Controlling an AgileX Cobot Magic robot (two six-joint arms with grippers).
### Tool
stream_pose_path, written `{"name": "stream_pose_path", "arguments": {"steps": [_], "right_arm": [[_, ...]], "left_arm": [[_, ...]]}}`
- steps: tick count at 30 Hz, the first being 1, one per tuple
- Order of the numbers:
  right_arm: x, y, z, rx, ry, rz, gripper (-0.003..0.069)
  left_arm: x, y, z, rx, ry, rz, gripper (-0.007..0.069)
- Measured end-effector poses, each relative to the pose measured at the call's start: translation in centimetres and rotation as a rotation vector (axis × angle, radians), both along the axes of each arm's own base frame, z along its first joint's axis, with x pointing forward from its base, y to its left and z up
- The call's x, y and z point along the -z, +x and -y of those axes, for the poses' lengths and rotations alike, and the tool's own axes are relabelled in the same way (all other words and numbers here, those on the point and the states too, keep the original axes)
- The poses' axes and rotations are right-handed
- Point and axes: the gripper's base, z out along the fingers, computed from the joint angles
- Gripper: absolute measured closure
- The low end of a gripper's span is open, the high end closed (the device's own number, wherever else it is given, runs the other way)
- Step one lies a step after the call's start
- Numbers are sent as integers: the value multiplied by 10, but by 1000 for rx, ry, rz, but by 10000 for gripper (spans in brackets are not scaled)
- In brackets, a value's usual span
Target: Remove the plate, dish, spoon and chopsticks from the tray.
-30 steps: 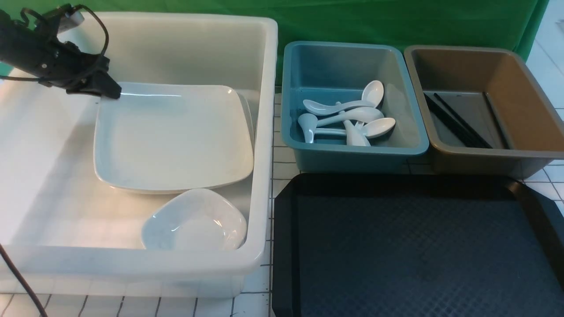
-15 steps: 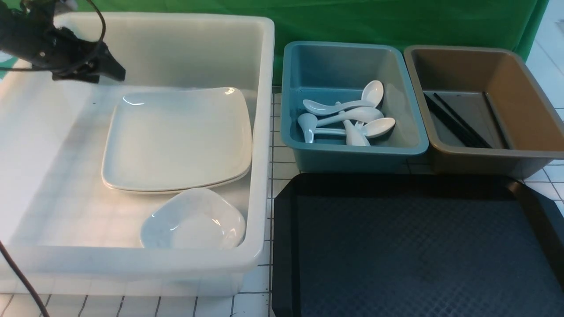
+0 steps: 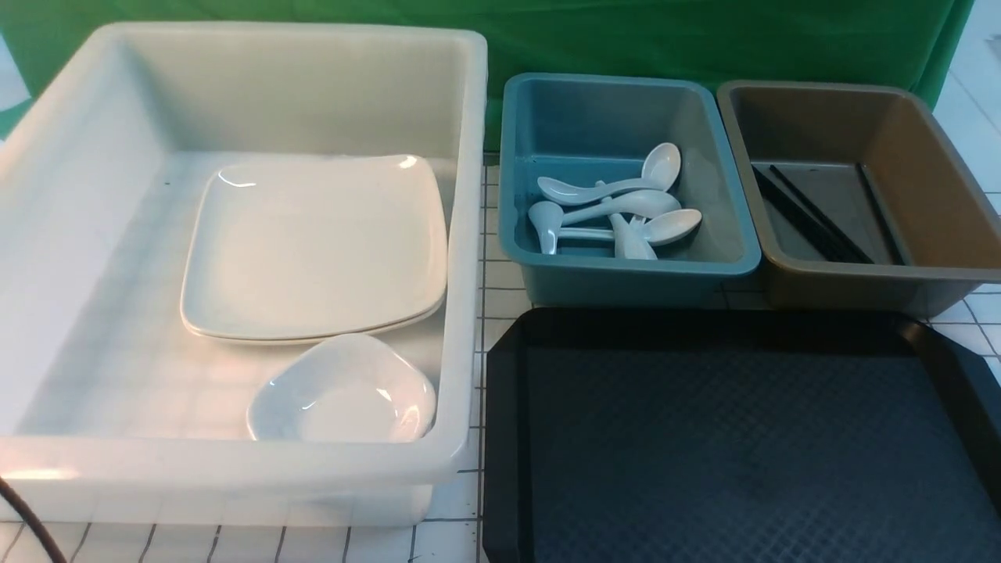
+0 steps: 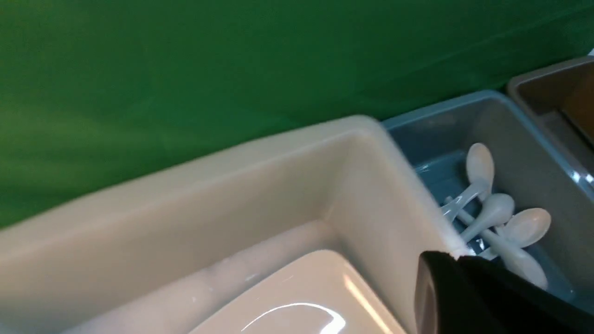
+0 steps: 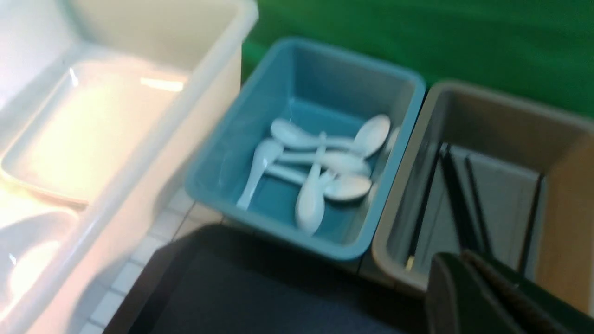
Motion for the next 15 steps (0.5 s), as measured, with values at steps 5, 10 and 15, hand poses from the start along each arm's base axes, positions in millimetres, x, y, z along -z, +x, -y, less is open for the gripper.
{"name": "stream_pose_path", "arguments": {"steps": [5, 10, 15], "right_arm": [[-25, -35, 9, 67, -58, 192, 629], [-35, -63, 20, 162, -83, 367, 629], [-8, -87, 26, 234, -27, 549, 629]], "left_arm": [[-73, -81, 34, -93, 122, 141, 655], [-101, -129, 43, -117, 68, 188, 655], [-95, -176, 58, -49, 43, 131, 655]]}}
